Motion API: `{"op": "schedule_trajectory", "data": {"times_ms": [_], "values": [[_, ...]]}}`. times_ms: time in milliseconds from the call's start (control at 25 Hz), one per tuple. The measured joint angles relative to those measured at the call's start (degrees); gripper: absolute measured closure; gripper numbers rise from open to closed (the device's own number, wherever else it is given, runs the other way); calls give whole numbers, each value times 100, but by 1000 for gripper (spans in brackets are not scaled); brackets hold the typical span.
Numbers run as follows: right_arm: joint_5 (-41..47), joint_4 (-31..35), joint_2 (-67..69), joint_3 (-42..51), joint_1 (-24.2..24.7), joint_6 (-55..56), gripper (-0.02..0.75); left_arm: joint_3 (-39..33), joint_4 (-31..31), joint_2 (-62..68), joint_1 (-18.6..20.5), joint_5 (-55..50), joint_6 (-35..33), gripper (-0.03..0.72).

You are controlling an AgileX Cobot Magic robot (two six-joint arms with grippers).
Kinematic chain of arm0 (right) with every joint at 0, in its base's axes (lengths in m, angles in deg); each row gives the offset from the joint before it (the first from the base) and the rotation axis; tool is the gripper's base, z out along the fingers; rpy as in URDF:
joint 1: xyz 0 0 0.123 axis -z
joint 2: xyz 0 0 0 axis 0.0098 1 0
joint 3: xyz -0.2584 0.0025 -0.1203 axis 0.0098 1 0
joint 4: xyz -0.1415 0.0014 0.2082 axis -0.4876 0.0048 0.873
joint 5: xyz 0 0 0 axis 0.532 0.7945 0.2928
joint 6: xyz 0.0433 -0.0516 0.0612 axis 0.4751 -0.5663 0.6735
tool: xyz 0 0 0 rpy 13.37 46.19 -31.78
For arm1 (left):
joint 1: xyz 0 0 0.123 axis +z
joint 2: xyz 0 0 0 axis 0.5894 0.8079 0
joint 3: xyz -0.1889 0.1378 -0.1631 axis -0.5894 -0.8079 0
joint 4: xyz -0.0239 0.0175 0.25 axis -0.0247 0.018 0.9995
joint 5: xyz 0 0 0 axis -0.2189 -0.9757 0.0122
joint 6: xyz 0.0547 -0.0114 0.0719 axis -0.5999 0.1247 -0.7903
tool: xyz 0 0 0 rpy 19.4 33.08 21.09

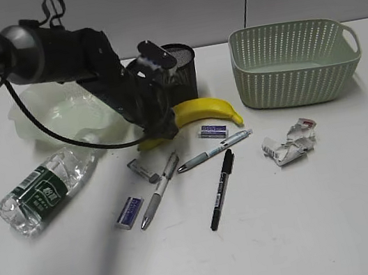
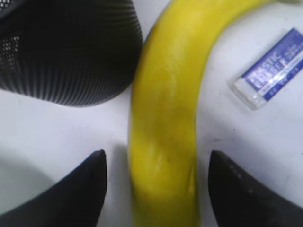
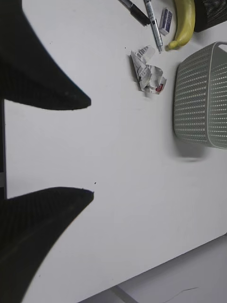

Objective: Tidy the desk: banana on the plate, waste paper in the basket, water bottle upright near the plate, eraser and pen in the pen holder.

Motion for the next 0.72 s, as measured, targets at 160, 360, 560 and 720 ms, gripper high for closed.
{"op": "schedule_trajectory", "data": {"times_ms": [160, 360, 560, 720], "values": [[0, 0, 0, 0, 0, 0, 315, 13, -26, 157, 0, 107, 14, 241], [0, 0, 0, 0, 0, 0, 315, 20, -36, 151, -27, 119, 14, 378], [0, 0, 0, 0, 0, 0, 315, 10, 20, -138, -135, -28, 14, 378], [0, 0, 0, 0, 0, 0, 314, 10, -45, -548, -213, -307, 14, 378]]}}
